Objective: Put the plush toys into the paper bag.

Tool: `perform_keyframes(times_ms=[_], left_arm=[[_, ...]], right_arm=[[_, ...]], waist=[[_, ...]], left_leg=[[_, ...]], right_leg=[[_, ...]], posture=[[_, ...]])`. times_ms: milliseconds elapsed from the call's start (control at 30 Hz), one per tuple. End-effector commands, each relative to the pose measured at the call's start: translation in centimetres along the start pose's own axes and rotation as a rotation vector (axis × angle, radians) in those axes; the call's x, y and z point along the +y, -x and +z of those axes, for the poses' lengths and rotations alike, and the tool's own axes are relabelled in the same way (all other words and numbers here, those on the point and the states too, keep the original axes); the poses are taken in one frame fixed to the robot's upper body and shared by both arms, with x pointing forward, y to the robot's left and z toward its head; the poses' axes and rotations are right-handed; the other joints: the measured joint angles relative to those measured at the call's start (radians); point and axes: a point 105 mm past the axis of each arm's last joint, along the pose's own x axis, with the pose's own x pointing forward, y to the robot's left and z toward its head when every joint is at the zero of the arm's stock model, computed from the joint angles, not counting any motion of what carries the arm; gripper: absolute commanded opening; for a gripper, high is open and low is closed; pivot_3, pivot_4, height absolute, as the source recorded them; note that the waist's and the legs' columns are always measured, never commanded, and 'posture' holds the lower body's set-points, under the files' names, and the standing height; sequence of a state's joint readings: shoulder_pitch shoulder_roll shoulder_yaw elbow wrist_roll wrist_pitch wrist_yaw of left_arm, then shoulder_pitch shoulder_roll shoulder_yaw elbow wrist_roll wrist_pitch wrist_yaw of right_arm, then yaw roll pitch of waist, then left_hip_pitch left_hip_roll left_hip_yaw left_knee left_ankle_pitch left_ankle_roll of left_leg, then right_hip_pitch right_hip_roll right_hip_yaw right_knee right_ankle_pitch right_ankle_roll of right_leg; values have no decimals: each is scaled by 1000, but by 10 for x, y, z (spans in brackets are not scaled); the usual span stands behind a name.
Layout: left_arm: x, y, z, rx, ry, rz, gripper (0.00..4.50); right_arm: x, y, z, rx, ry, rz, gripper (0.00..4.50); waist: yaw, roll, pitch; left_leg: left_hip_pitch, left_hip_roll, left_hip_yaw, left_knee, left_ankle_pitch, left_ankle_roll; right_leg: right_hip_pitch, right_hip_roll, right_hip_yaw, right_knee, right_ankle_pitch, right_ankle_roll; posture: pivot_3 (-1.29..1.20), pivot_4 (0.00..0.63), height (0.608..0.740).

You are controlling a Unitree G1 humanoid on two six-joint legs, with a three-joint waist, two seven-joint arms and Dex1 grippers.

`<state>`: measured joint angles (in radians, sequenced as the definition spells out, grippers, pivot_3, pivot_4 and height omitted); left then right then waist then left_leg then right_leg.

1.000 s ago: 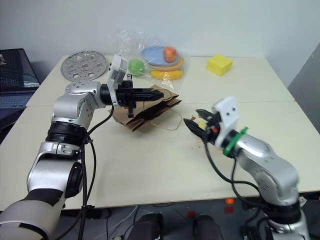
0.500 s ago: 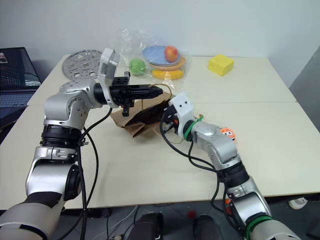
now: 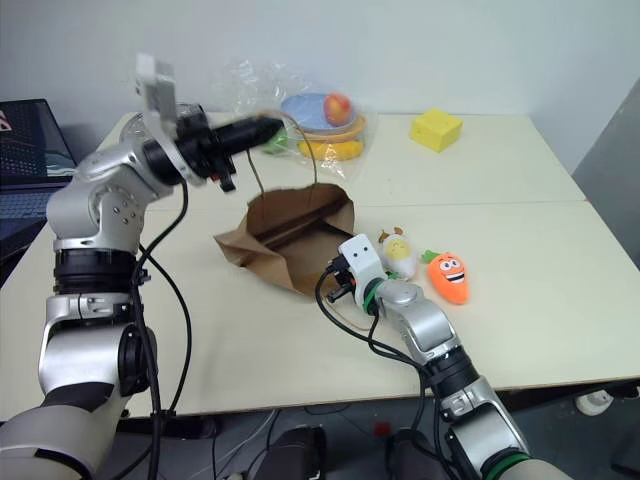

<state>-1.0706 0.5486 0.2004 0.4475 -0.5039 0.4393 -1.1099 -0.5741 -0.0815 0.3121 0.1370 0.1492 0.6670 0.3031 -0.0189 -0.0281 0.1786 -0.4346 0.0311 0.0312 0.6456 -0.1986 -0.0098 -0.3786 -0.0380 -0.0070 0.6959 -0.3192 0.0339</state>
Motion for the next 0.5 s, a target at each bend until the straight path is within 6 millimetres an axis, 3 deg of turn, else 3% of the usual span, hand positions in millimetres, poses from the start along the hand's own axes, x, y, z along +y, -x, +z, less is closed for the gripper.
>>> perform_keyframes(times_ms=[33, 100, 267, 433, 500], left_arm=[[7, -5, 46, -184, -56, 63, 0], [7, -6, 50, -217, -12, 57, 0], [-2, -4, 29, -138, -20, 26, 0], [-12, 1, -7, 1, -37, -17, 0], [-17, 3, -20, 46, -53, -44, 0]], right_arm=[[-9, 1, 2, -16, -23, -62, 19], [-13, 1, -1, -11, -31, -87, 19], [-18, 1, 4, -32, -23, -125, 19], [-10, 4, 32, -146, -46, -67, 19], [2, 11, 50, -225, -15, 8, 19]], waist=[[1, 0, 0], [-1, 0, 0], [-9, 0, 0], [-10, 0, 0], [-10, 0, 0]], left_leg=[[0, 0, 0, 0, 0, 0], [0, 0, 0, 0, 0, 0], [0, 0, 1, -1, 0, -1], [0, 1, 1, -1, 1, -1], [0, 0, 1, -1, 1, -1]], right_leg=[[0, 0, 0, 0, 0, 0], [0, 0, 0, 0, 0, 0], [-1, 0, 0, 0, 0, 0], [-1, 0, 1, 1, 0, 0], [-1, 0, 0, 1, 0, 0]], posture=[[0, 150, 740], [0, 150, 740], [0, 150, 740], [0, 150, 740], [0, 150, 740]])
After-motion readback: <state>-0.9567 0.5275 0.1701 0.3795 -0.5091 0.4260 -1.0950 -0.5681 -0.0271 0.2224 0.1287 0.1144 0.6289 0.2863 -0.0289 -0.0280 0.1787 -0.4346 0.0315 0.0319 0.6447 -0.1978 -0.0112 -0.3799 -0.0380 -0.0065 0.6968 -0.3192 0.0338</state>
